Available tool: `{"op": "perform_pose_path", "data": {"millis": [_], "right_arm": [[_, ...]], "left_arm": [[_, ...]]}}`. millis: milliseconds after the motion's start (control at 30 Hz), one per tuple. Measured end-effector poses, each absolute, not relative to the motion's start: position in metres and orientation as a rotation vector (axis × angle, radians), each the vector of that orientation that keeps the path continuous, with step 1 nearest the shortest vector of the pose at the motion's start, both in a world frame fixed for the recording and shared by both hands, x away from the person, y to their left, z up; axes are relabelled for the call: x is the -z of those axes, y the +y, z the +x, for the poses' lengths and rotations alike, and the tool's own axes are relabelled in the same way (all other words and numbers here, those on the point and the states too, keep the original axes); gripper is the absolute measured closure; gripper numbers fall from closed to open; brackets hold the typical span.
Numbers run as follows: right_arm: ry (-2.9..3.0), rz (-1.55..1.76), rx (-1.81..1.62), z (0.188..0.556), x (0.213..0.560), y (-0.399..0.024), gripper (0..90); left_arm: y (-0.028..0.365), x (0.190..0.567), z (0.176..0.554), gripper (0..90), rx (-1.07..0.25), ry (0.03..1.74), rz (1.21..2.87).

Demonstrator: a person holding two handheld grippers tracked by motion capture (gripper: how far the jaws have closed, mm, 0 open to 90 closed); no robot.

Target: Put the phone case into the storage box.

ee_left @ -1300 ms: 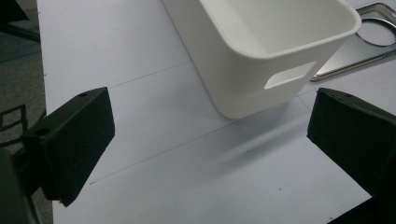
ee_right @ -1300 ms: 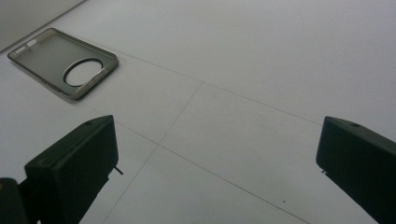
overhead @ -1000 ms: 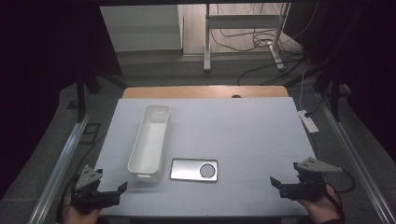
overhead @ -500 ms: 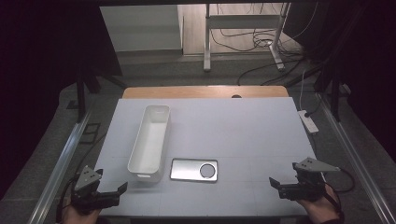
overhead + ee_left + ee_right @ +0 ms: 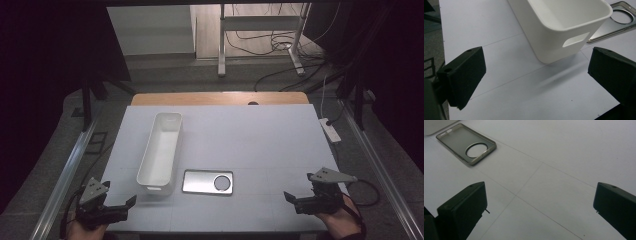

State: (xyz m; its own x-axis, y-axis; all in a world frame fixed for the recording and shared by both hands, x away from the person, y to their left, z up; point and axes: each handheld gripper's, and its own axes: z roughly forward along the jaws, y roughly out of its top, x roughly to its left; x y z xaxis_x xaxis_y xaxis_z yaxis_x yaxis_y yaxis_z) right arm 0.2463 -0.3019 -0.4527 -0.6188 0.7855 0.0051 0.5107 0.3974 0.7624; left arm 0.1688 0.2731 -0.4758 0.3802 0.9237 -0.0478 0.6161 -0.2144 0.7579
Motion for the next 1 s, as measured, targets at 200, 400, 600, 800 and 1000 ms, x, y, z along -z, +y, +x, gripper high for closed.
{"op": "perform_pose_path", "data": {"millis": [200,400,600,800,1000], "right_arm": [[2.324,1.104,-1.087,0.250,0.452,-0.297,0.0],[2.338,1.085,-1.089,0.254,0.451,-0.292,0.0],[2.342,1.069,-1.137,0.258,0.449,-0.285,0.0],[2.390,1.025,-1.138,0.262,0.449,-0.274,0.0],[2.426,1.027,-1.150,0.267,0.448,-0.262,0.0]], "left_arm": [[0.273,0.476,0.169,2.4,-0.555,1.328,1.933],[0.274,0.476,0.169,2.5,-0.554,1.329,1.929],[0.273,0.476,0.169,2.6,-0.555,1.329,1.929],[0.274,0.476,0.169,2.7,-0.556,1.328,1.929],[0.273,0.476,0.168,2.6,-0.556,1.327,1.931]]}}
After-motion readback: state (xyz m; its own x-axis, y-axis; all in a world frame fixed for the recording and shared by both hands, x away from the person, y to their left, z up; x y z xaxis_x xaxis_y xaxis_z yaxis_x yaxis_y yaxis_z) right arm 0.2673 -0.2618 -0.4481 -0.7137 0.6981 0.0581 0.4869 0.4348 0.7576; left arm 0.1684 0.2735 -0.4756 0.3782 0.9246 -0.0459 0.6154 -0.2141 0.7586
